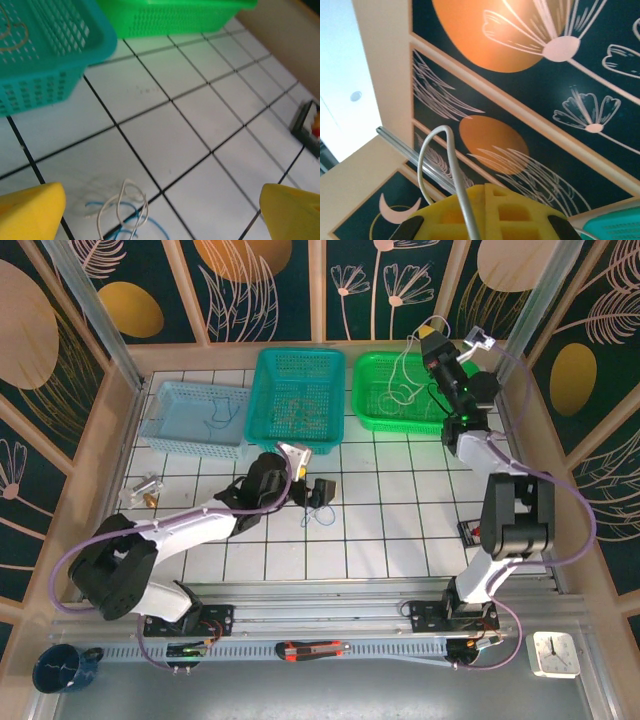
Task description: Untangle the cables
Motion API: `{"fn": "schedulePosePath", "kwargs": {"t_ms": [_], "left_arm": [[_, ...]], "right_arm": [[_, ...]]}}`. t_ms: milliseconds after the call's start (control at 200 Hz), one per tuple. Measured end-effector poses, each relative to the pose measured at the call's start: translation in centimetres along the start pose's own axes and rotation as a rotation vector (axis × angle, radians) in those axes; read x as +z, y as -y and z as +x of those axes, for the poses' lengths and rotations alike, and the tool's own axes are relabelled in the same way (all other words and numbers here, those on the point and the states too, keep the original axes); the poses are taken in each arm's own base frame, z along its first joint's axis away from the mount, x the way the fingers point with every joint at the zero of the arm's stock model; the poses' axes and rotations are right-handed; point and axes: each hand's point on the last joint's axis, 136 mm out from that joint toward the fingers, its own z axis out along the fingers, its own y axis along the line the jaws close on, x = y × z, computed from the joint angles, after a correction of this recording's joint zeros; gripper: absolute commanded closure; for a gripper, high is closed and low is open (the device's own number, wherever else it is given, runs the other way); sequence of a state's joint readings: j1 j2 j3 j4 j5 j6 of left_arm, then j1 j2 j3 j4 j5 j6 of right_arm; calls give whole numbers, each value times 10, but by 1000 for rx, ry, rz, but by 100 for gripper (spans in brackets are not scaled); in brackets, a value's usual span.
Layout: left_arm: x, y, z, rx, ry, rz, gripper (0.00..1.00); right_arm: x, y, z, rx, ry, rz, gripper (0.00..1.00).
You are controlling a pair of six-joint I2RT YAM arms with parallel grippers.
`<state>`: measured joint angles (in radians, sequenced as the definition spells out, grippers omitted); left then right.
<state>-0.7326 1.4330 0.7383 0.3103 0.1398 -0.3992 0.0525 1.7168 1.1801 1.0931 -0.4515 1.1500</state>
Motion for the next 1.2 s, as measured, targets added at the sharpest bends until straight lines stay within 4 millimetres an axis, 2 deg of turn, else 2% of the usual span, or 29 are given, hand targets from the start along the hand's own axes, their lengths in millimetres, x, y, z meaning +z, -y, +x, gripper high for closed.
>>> {"fn": "schedulePosePath", "kwargs": {"t_ms": [150,335,395,480,530,646,771,921,1016,1096,1201], "left_arm": [[-1,1,-25,-54,61,-13,1],[6,-8,-40,-103,95,-29,1],[8,-13,-42,-115,96,-40,1],[9,-20,-44,-129,99,-53,1],[9,-23,-45,-133,101,-58,1],[9,-25,-50,-141,111,-59,1],[9,-22,-52,-145,115,-46,1],[9,-21,-52,-151,113,-40,1],[9,-21,-52,-152,114,-40,1],[7,-20,-53,-157,117,-38,1],[0,-20,-49,-165,119,-37,1]], "right_arm": [[14,41,-3,-10,-16,36,100],[23,108,-1,2,-43,131,100],[23,129,2,4,-55,173,90],[23,156,8,-1,-82,246,64],[21,172,12,-3,-95,300,53],[14,202,18,-21,-122,441,41],[1,229,20,-31,-139,610,36],[-19,249,26,-36,-163,765,35],[-32,250,32,-45,-175,827,35],[-42,239,39,-57,-191,856,36],[-45,206,50,-93,-214,839,37]]}}
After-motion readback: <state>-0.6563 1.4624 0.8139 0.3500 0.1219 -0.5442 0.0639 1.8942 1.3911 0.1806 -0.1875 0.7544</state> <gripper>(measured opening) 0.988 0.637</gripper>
